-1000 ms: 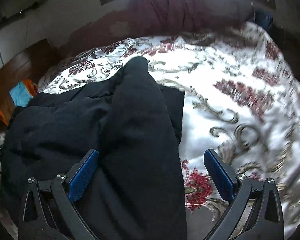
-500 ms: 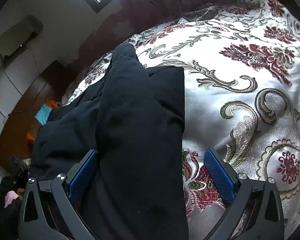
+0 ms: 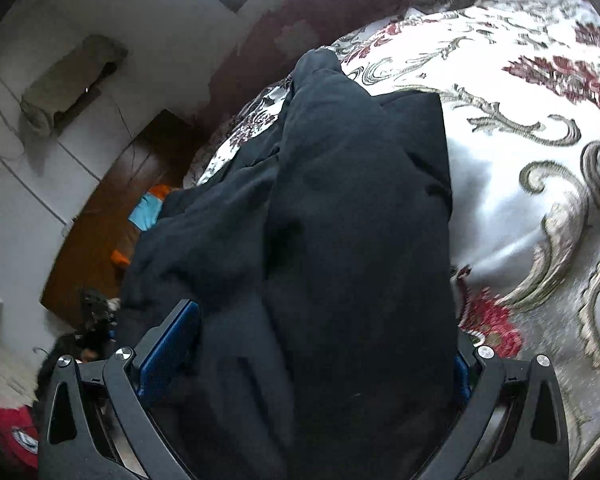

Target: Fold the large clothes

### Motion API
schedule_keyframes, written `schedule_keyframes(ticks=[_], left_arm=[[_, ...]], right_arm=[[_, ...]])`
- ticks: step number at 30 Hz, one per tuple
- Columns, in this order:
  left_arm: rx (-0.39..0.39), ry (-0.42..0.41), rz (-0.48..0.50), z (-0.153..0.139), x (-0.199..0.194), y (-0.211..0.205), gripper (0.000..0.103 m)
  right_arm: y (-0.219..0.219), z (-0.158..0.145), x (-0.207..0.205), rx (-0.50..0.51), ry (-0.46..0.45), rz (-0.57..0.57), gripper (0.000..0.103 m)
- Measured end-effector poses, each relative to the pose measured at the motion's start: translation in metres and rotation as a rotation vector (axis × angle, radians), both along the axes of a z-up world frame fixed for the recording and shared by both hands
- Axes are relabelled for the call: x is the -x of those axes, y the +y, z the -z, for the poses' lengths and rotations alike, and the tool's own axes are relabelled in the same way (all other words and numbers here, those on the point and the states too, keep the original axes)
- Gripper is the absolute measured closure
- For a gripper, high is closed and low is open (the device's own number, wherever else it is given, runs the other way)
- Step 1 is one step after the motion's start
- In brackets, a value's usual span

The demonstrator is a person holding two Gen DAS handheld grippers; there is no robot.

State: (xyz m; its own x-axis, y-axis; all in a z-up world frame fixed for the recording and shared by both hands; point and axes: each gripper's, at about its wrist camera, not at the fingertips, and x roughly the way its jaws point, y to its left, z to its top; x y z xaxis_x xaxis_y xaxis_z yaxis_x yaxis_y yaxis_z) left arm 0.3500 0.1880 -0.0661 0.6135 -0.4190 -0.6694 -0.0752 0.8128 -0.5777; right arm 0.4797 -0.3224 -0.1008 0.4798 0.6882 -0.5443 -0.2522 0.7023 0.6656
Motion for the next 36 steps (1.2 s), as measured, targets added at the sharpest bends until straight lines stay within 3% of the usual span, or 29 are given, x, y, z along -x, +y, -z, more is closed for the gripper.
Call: schedule_keyframes(ticks=[2, 4, 8, 12, 14, 16, 19, 22, 26, 30, 36], left_arm=[[0.004, 0.041, 0.035, -0.002, -0.008, -0.005, 0.001], [-0.016, 0.079, 0.045, -0.005, -0.012, -0.009, 0.0], [-0.025, 0.123, 0.007, -0.009, -0.015, -0.014, 0.005], [-0.064, 0.154, -0.071, -0.017, -0.005, -0.019, 0.035], [-0.061, 0.161, -0.107, -0.023, 0.002, -0.018, 0.049], [-0.052, 0.165, -0.132, -0.032, 0.009, -0.02, 0.072], [-0.018, 0.135, -0.12, -0.056, 0.016, -0.025, 0.083], [-0.07, 0.09, -0.085, -0.086, 0.022, -0.042, 0.084], [-0.124, 0.044, -0.04, -0.115, 0.036, -0.061, 0.085], [-0.092, -0.011, -0.015, -0.134, 0.045, -0.073, 0.085], [-0.067, -0.058, 0.031, -0.144, 0.034, -0.118, 0.085]], right_arm=[[0.006, -0.003, 0.004, 0.008, 0.01, 0.015, 0.002], [0.013, -0.007, 0.009, 0.058, 0.023, 0.041, 0.011], [0.018, -0.014, 0.014, 0.073, 0.049, 0.091, 0.048], [0.029, -0.036, 0.028, 0.08, 0.03, 0.115, 0.075], [0.034, -0.053, 0.035, 0.085, 0.004, 0.129, 0.08], [0.036, -0.073, 0.045, 0.08, -0.044, 0.14, 0.083], [0.043, -0.109, 0.06, 0.088, -0.115, 0.131, 0.085], [0.046, -0.144, 0.079, 0.139, -0.192, 0.117, 0.085], [0.014, -0.173, 0.107, 0.135, -0.253, 0.139, 0.085], [-0.02, -0.196, 0.123, 0.161, -0.311, 0.191, 0.085], [-0.067, -0.194, 0.125, 0.209, -0.338, 0.267, 0.085]])
